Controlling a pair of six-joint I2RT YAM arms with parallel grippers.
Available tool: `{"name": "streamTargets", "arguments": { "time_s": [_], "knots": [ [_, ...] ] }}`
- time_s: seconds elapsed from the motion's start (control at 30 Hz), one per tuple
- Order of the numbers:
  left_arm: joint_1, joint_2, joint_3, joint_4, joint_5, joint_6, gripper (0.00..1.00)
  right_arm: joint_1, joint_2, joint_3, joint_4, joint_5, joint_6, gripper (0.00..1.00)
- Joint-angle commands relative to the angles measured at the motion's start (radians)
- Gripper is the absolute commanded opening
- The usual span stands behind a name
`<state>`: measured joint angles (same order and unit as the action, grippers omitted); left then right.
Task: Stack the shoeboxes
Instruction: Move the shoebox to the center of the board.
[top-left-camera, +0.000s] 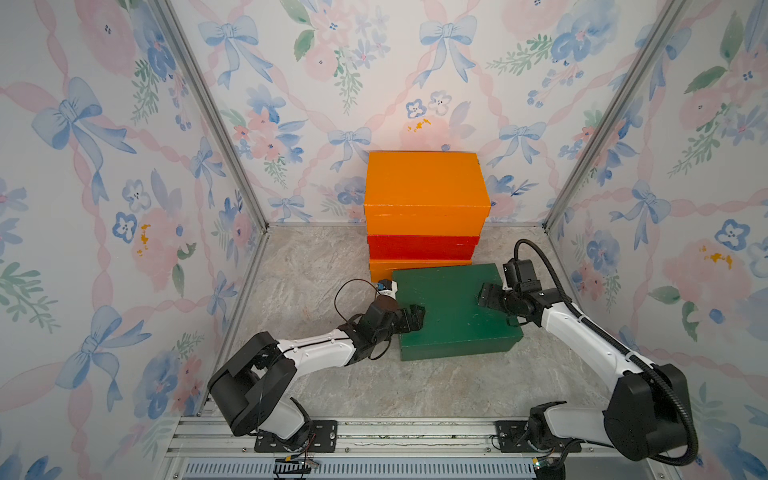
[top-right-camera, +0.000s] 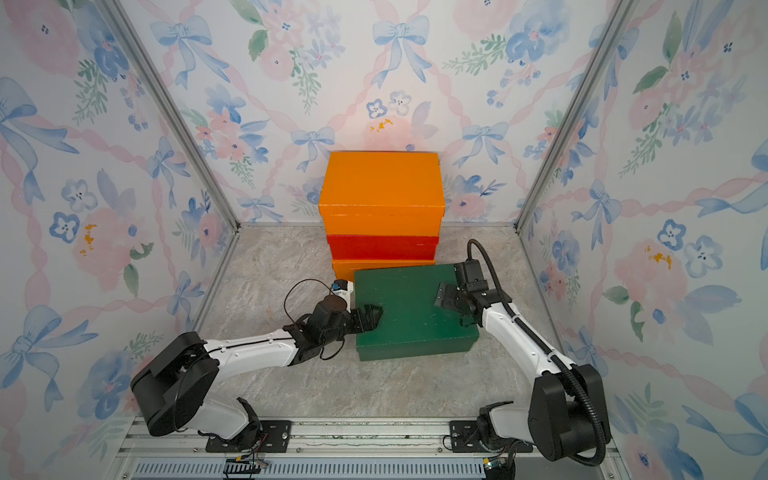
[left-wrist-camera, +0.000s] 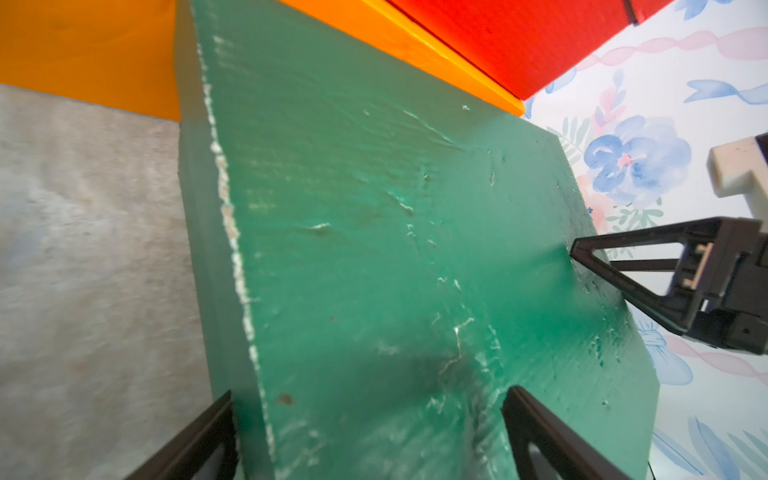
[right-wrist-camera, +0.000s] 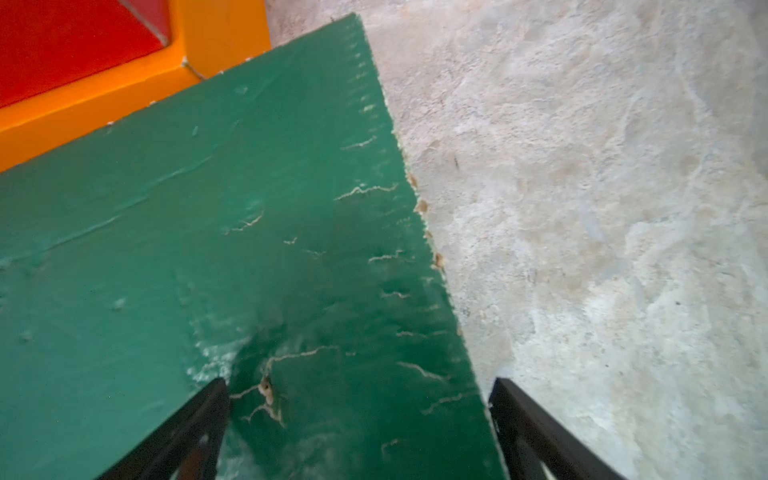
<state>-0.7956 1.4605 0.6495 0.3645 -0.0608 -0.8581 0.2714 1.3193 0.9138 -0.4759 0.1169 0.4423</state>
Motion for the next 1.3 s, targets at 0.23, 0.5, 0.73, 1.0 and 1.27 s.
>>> {"name": "streamTargets", "arguments": {
  "time_s": [0.23,0.5,0.73,1.0,1.27],
  "knots": [
    [0.082,-0.147,-0.112,0.030,0.035,0.017,0.98,0.120,0.027,-0.010,-0.052,-0.124,0.011,0.97],
    [0.147,-0.251,-0.158,-0.019,0.037,0.043,0.98,0.150,0.019,-0.018,-0.046,-0.183,0.006,0.97],
    [0.186,-0.295,-0.181,-0.034,0.055,0.049,0.98,0.172,0.031,-0.014,-0.009,-0.254,0.013,0.97],
    [0.205,-0.305,-0.187,-0.039,0.074,0.055,0.98,0.165,0.050,-0.009,0.001,-0.289,0.001,0.97],
    [0.223,-0.309,-0.167,-0.066,0.090,0.071,0.98,0.106,0.001,-0.025,0.007,-0.346,-0.028,0.97]
  ]
}}
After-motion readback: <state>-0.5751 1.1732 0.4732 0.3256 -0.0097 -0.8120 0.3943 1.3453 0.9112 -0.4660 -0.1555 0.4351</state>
